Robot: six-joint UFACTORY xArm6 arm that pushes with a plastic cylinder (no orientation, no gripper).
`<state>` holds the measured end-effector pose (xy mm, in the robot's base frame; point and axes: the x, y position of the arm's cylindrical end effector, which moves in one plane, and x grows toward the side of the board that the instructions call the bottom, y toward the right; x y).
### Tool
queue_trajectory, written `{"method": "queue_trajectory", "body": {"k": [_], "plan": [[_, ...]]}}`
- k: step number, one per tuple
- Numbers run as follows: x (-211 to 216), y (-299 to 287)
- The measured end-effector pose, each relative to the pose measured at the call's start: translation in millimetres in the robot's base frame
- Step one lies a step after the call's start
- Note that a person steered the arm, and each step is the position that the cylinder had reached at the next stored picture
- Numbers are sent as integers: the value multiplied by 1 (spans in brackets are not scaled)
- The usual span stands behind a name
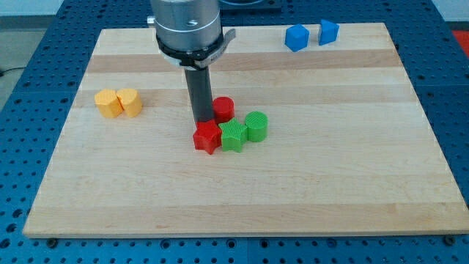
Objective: Move the red star to the bottom left of the green star
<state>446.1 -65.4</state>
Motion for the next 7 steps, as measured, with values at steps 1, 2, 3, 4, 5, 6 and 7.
{"method": "queue_trajectory", "body": {"k": [1, 2, 3, 4, 5, 6, 7], "plan": [[22, -10], [44, -3], [57, -17], [83, -51], [114, -58], [149, -36], [157, 8]]}}
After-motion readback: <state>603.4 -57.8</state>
